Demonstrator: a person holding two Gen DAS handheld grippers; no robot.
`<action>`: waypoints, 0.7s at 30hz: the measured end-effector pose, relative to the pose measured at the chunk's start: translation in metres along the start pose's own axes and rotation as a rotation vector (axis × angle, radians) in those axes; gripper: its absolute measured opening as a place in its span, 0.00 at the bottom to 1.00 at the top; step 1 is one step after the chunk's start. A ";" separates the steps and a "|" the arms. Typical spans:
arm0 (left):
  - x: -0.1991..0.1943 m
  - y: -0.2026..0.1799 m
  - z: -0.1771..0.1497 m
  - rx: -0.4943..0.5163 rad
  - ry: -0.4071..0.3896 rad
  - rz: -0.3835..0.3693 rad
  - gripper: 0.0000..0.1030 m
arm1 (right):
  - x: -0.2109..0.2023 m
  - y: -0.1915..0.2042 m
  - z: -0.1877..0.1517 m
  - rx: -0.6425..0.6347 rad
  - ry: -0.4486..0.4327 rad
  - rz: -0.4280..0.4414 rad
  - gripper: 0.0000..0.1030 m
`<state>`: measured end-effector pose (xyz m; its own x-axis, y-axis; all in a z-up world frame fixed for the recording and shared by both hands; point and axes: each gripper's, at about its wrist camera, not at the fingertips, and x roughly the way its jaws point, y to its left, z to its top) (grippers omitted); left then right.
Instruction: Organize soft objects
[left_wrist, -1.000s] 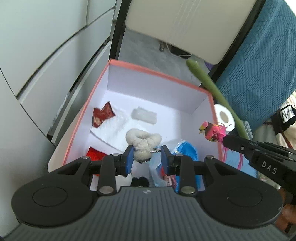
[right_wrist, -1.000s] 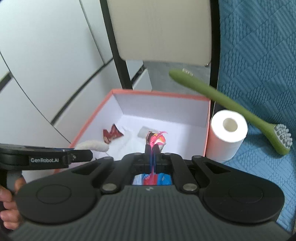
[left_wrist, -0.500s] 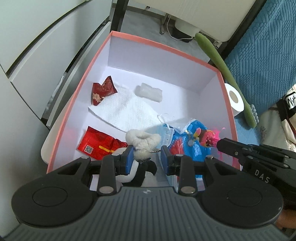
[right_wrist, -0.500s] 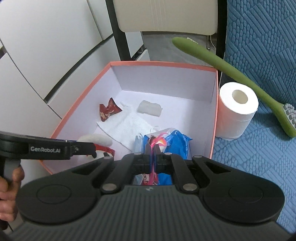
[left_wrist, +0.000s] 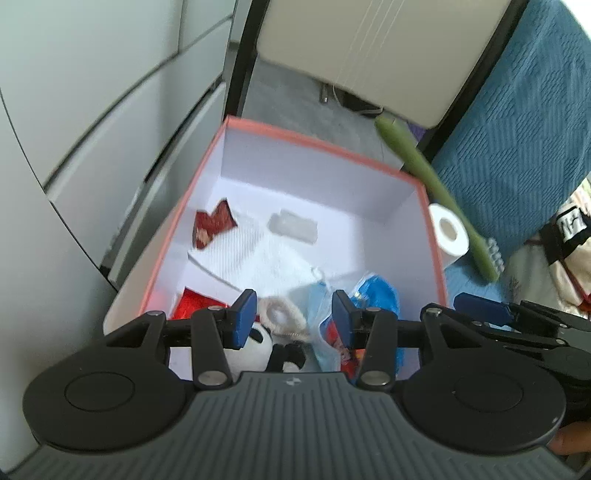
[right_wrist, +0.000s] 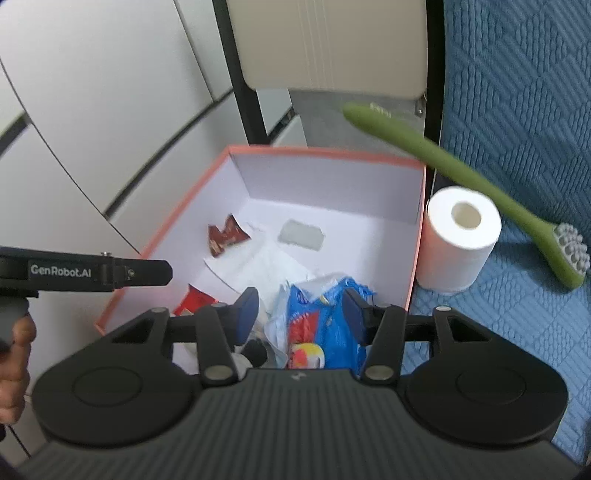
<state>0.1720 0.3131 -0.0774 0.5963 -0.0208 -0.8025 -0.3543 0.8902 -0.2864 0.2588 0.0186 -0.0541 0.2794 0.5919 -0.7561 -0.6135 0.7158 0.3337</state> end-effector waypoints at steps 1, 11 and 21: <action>-0.006 -0.003 0.000 0.002 -0.012 -0.003 0.50 | -0.006 0.000 0.002 -0.002 -0.013 0.003 0.51; -0.075 -0.039 -0.002 0.052 -0.128 -0.010 0.50 | -0.078 0.000 0.010 -0.025 -0.159 0.021 0.51; -0.135 -0.076 -0.026 0.098 -0.205 -0.011 0.51 | -0.138 -0.003 -0.007 -0.025 -0.261 0.022 0.51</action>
<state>0.0996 0.2365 0.0385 0.7373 0.0534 -0.6734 -0.2816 0.9304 -0.2345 0.2166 -0.0678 0.0449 0.4448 0.6852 -0.5768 -0.6386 0.6942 0.3322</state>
